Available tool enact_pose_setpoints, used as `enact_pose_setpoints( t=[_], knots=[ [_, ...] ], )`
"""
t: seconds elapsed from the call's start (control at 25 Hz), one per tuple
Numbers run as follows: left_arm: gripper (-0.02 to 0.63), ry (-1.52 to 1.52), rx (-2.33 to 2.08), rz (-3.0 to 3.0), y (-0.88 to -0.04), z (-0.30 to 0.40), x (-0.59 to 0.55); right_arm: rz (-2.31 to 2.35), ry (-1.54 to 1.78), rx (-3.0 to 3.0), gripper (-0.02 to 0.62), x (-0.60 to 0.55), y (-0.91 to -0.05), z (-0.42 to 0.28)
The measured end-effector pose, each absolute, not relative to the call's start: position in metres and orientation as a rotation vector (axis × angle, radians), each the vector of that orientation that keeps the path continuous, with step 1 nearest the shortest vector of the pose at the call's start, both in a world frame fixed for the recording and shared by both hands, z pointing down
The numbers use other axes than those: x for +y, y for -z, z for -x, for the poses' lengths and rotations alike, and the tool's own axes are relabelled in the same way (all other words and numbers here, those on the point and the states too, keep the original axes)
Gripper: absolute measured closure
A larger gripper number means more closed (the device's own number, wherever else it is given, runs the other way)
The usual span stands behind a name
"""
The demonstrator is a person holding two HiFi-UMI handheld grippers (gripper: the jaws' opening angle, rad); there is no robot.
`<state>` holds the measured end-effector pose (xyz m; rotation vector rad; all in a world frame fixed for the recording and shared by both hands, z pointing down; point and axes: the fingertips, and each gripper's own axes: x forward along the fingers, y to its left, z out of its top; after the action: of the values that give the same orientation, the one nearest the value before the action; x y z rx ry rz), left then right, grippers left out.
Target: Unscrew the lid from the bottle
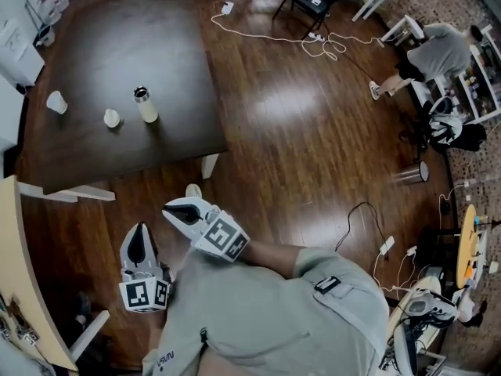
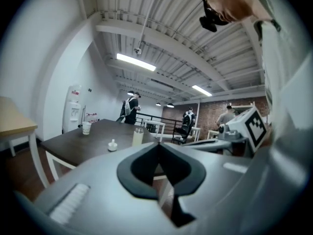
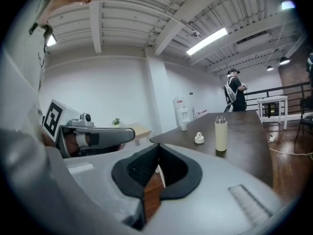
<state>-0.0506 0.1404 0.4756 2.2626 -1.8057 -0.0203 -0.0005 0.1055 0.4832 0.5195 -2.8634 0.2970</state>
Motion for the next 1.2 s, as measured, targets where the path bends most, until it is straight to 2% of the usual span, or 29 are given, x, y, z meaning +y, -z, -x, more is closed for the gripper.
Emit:
enact_pose_setpoints(
  t=[0.2,0.72,1.2],
  knots=[
    [0.603,0.065,-1.801,-2.245,-0.474,0.021,0.194,-0.475,-0.187,-2.842,0.594,0.161,-0.471,-0.024],
    [0.603,0.113,-1.897,-2.28,-0.448,-0.045,0.24,-0.438,-0.055,-2.892,0.594,0.194,-0.434,-0.083],
    [0.604,0.088,-1.92,-2.292,-0.442,-0.213,0.207,-0.53,-0.039,-2.959,0.594,0.161,-0.429,-0.261]
  ],
)
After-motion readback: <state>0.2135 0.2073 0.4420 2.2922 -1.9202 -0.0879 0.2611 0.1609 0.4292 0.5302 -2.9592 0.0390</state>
